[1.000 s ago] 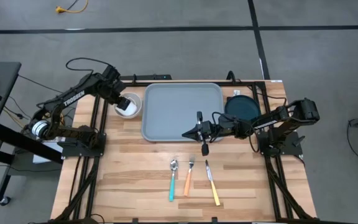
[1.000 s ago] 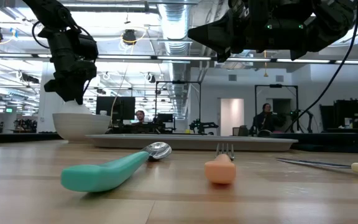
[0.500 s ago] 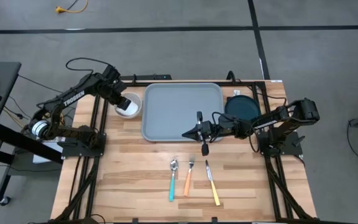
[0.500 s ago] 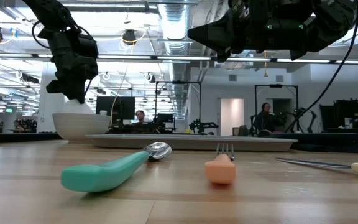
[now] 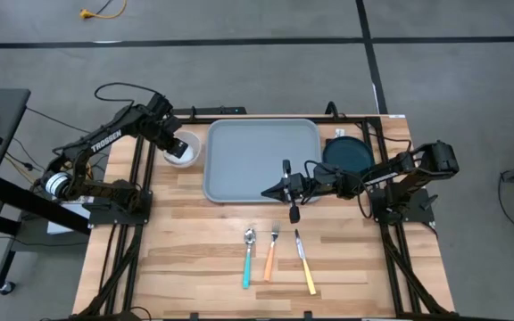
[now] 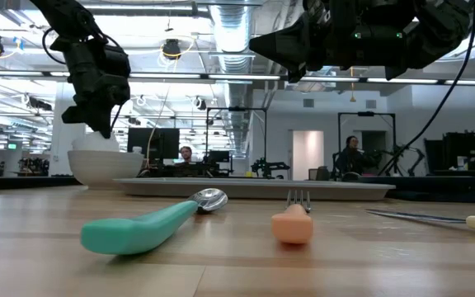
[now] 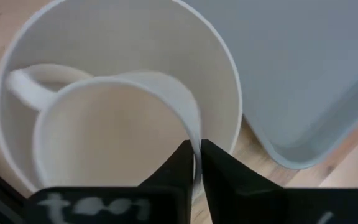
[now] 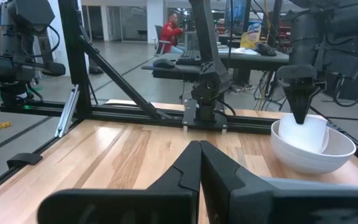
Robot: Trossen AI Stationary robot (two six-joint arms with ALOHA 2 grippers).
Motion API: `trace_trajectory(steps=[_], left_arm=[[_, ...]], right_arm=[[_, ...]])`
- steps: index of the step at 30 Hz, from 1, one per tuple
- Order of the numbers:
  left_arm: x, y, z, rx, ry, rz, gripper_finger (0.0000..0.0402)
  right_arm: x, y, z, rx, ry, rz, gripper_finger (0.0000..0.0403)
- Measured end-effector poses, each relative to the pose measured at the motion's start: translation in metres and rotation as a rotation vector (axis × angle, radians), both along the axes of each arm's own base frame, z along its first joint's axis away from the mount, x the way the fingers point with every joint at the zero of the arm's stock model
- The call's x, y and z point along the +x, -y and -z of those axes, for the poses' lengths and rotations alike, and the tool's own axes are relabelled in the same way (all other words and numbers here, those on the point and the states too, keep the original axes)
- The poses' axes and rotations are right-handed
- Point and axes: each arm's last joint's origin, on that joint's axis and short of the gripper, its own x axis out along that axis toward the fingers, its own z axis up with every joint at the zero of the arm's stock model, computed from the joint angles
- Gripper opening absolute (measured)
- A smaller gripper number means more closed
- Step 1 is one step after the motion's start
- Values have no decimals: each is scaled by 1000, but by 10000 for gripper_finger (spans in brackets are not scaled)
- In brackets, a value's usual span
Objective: Set up tray
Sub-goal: Put the white mug on the top left of the gray serving tray
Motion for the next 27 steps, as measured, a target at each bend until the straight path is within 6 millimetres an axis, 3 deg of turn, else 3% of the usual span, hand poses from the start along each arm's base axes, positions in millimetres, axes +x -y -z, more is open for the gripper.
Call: trace_trajectory(steps=[6, 11, 19, 27], left_arm=[[0, -1, -2, 6, 1, 1, 4], [3, -4, -14, 40, 22, 5, 6], [18, -3, -43, 105, 63, 58, 6], [44, 5, -80, 291, 43, 116, 6]], right_arm=[[0, 0, 0, 0, 0, 0, 0], [0, 0, 0, 0, 0, 0, 0], [0, 0, 0, -1, 0, 0, 0], [0, 0, 0, -2, 0, 0, 0]])
